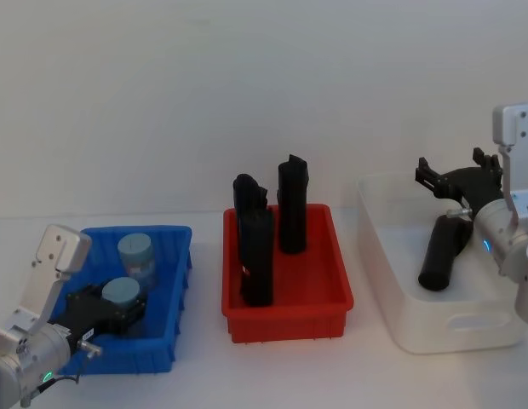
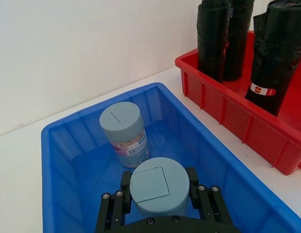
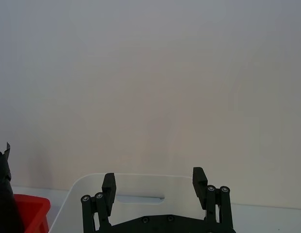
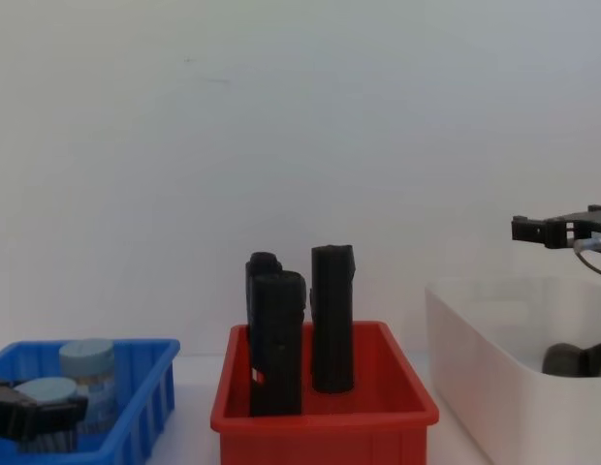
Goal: Pick the cotton swabs from the blue box and place them into the white box.
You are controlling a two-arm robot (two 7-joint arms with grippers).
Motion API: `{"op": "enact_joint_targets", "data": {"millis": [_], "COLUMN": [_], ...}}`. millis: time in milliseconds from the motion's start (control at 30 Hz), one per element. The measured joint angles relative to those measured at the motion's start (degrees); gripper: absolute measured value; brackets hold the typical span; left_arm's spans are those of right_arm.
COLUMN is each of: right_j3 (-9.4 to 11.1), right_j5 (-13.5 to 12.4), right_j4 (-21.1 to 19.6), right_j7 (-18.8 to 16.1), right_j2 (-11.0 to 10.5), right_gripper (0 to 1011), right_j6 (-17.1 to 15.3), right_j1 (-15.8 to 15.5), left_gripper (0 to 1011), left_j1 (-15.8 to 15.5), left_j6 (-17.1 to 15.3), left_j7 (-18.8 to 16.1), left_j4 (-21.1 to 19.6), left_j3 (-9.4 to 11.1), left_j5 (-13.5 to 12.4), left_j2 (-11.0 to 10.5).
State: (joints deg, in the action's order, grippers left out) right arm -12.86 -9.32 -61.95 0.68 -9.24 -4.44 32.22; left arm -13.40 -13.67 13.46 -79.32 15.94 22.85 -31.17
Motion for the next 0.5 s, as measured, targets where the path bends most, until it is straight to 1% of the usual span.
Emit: {"op": "enact_joint_targets", "data": {"millis": [167,267,333,400,500], "right_j3": [0.0,0.0,0.0,0.0,0.0], "right_j5": [0.0,0.0,0.0,0.0,0.0], "right_j4": [0.0,0.0,0.0,0.0,0.0], "right_j7": [0.0,0.0,0.0,0.0,0.0], "right_j2": [0.0,0.0,0.0,0.0,0.0], "right_gripper": [1002,1001,1001,1001,1001], "right_j6": [0.0,0.0,0.0,0.0,0.0], "right_j1": [0.0,0.0,0.0,0.0,0.0], "left_gripper": [671,671,672,671,671], "left_j1": [-0.01,0.05,0.16,0.19,0.37], "left_j6": [0.23,0.64,1.04,1.14,1.73], "left_j7": [-0.07,-0.46,-0.97,-1.1,-1.85], "left_j4": [-0.51,-1.51,-2.81,-3.14,-5.29], "left_j3": [-0.01,-0.12,-0.3,-0.35,-0.6], "left_j5": [-0.02,-0.14,-0.36,-0.43,-0.9], "left_j2": [0.02,-0.06,-0.22,-0.26,-0.54]}}
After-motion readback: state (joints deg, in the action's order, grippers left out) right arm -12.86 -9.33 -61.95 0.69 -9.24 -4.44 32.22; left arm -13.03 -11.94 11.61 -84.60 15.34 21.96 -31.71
